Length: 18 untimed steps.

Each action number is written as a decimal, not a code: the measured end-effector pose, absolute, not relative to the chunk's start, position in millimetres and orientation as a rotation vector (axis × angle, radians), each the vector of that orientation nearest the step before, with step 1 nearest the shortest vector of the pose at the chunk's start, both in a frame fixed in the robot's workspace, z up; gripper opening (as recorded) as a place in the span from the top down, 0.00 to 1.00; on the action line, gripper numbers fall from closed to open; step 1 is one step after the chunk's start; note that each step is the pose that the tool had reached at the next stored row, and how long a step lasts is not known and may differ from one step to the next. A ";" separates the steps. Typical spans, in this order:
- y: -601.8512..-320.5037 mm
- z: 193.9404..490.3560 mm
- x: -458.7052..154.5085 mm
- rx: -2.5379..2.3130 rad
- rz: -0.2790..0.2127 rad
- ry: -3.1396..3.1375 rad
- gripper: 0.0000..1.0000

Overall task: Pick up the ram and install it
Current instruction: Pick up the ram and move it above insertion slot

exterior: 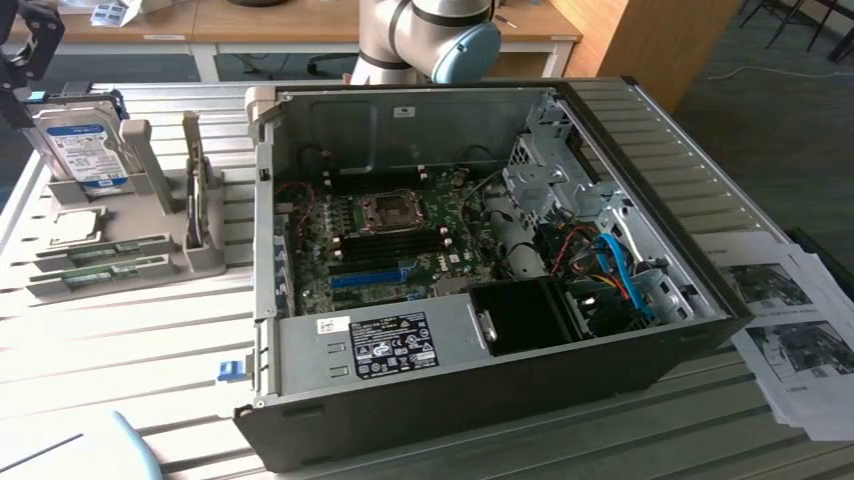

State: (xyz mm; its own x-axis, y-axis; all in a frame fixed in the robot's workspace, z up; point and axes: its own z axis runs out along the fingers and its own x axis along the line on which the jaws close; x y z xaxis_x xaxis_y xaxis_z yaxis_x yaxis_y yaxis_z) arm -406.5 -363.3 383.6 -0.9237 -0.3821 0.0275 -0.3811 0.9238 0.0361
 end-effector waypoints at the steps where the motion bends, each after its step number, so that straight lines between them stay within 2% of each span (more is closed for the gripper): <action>1: -363.3 383.6 -406.5 0.631 -0.046 -3.042 0.91; 18: -363.3 383.6 -406.5 1.020 -0.039 -2.931 0.91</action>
